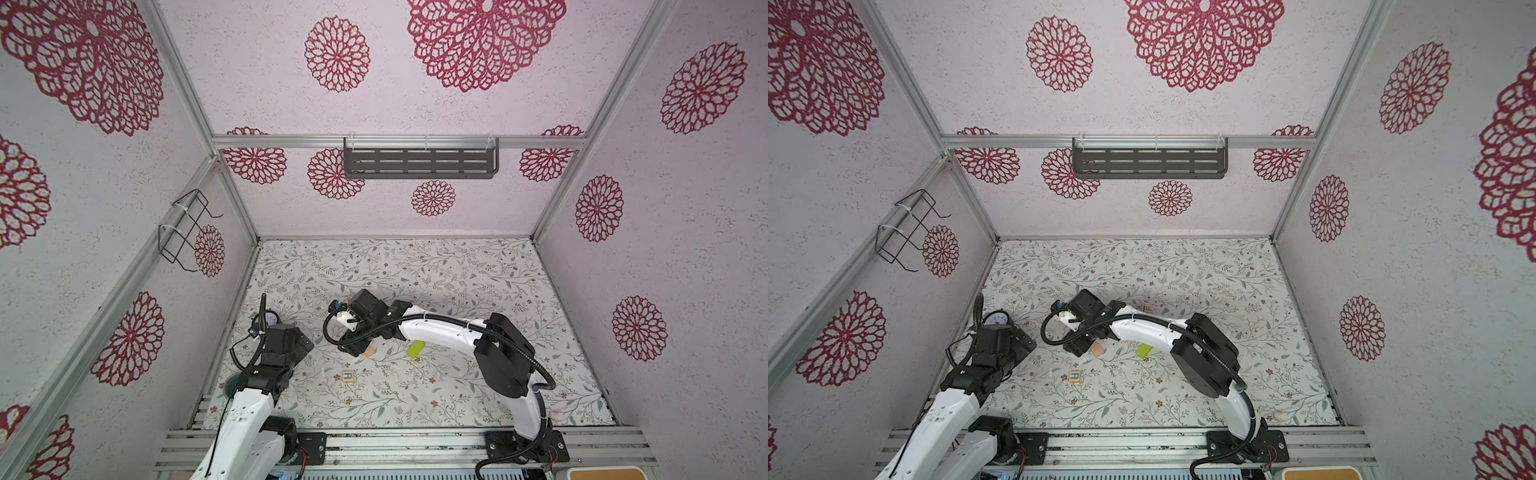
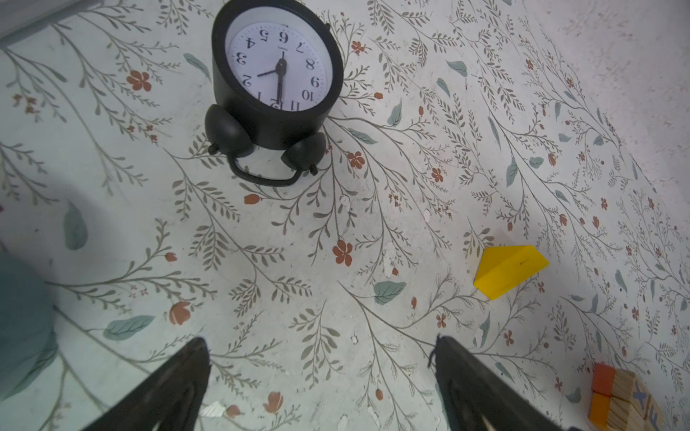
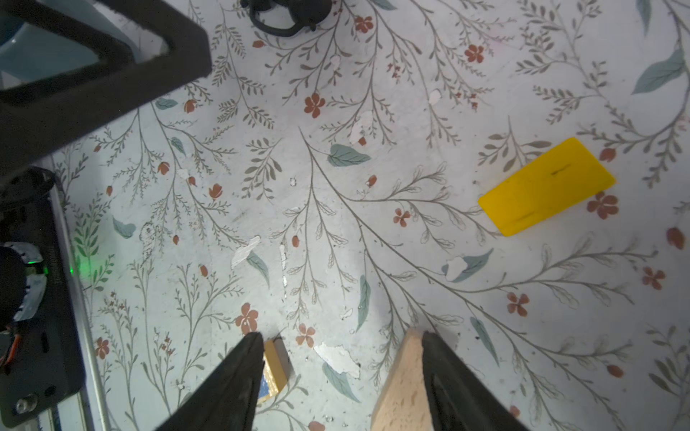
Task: Build the wood block tower
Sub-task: 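Grasp the R cube with the right gripper while the left gripper draws back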
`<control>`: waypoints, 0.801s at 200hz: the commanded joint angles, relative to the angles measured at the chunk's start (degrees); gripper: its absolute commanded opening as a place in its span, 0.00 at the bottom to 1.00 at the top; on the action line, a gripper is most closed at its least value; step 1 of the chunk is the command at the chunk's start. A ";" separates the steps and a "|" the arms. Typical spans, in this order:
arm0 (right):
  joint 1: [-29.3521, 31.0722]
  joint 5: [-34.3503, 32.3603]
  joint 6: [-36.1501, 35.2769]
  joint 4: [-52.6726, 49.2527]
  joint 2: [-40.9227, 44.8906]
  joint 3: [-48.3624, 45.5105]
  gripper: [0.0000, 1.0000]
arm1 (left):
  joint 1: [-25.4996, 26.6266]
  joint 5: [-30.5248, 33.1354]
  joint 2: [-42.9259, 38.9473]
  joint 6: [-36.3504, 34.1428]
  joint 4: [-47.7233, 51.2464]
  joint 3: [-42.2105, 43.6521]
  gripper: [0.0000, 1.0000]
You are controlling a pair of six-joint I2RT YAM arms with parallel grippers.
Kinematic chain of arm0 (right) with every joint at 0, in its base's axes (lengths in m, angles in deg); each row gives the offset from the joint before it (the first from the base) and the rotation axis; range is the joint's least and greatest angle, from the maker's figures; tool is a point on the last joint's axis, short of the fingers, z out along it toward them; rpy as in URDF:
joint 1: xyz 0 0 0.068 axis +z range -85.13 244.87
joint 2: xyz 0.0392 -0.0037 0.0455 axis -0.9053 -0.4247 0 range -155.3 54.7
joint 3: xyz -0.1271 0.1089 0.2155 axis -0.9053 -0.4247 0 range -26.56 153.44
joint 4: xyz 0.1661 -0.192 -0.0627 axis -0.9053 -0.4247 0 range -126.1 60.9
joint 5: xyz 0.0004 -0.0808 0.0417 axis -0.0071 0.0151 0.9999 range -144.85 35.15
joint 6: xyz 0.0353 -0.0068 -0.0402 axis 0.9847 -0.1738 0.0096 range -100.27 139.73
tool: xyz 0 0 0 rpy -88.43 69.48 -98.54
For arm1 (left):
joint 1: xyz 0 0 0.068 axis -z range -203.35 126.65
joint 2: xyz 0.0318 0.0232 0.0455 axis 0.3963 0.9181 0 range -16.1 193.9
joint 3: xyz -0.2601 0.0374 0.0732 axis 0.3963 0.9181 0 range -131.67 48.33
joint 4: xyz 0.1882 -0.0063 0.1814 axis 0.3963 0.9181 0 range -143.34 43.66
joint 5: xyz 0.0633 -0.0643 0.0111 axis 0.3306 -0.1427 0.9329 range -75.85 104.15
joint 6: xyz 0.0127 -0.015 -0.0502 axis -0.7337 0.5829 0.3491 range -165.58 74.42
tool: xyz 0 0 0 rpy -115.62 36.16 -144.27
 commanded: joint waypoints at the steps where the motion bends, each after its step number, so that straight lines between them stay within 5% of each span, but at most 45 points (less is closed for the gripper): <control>1: 1.50 1.87 -2.75 0.33 0.27 -2.08 0.70 | -1.31 -0.98 -0.81 1.26 -2.76 1.02 0.97; 160: 7.36 -0.38 -3.81 3.66 1.28 -9.02 0.64 | -4.04 -2.35 -2.75 1.39 -3.29 2.94 0.97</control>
